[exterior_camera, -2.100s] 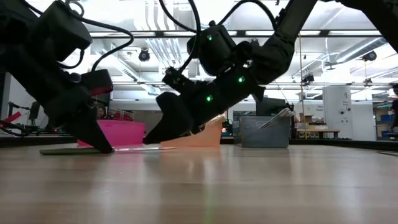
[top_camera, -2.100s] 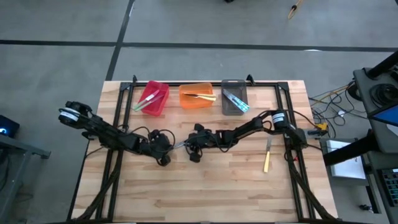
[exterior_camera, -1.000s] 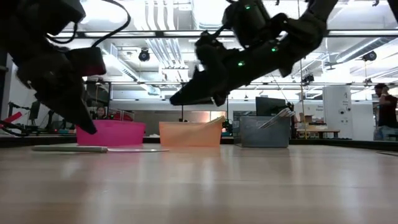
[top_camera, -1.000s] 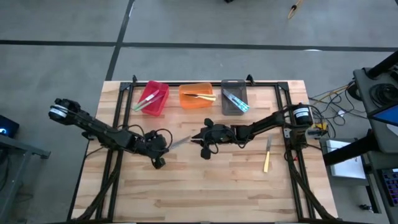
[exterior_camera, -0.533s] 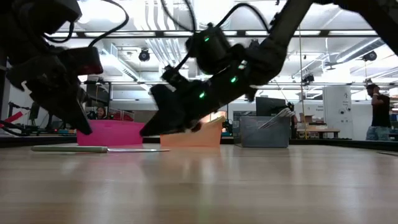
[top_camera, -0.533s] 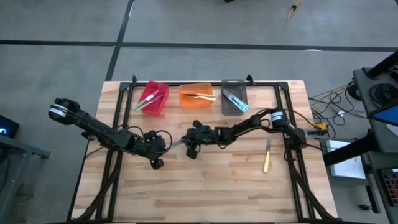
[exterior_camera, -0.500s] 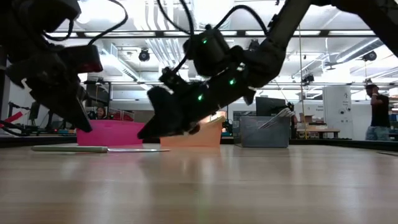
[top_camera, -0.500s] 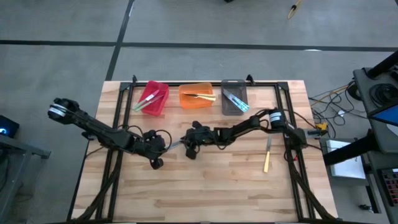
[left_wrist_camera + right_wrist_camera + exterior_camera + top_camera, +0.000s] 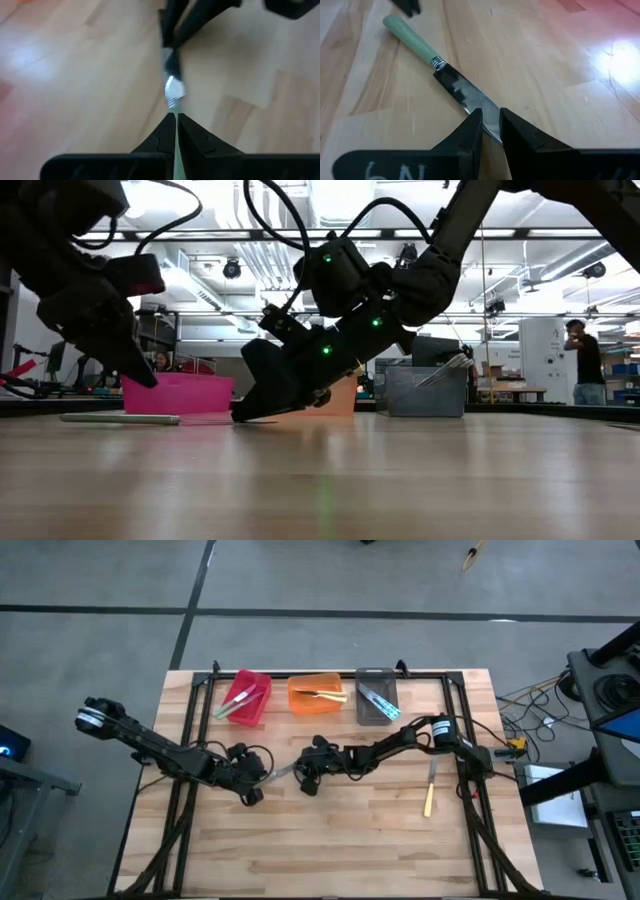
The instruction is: Sort silverware by color (type)
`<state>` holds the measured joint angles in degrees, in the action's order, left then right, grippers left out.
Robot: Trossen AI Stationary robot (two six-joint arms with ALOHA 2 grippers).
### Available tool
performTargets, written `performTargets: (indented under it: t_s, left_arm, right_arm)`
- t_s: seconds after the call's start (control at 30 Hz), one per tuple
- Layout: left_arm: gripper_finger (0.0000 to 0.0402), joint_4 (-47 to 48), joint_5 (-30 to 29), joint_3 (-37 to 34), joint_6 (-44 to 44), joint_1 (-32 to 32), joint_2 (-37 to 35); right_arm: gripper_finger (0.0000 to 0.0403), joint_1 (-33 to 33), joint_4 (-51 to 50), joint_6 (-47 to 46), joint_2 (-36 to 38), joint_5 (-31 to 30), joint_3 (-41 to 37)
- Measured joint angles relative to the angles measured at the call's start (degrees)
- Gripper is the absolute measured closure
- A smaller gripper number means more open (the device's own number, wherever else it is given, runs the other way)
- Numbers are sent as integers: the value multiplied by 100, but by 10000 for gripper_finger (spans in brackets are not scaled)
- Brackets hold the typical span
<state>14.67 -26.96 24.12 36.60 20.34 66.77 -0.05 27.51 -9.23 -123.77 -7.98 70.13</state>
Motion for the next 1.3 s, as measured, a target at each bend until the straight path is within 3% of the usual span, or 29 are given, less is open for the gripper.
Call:
performTargets:
  t_s: [0.17, 0.4, 0.57, 0.73, 1.03, 1.17, 1.3]
  left_arm:
    - [376, -270, -56, -95, 193, -9, 81]
    - [297, -553, 70, -236, 395, -3, 199]
    - [242, -1083, 44, -402, 352, -9, 454]
    - [218, -1766, 45, -621, 334, -9, 837]
    - [242, -2323, -287, -625, 306, -3, 1681]
    - [288, -2375, -347, -622, 376, -3, 1816]
    - [360, -2333, -376, -626, 519, -9, 1814]
  right_arm:
    - [344, 2, 24, 311, 1, -4, -76]
    - [344, 2, 13, 487, 11, -10, -187]
    - [344, 4, 99, 483, 9, -16, -245]
    - [344, 4, 213, 435, 1, -15, -275]
    - [344, 4, 349, 424, -10, 15, -306]
    - [344, 2, 395, 383, -13, 46, -308]
    - [344, 13, 428, 380, -10, 32, -310]
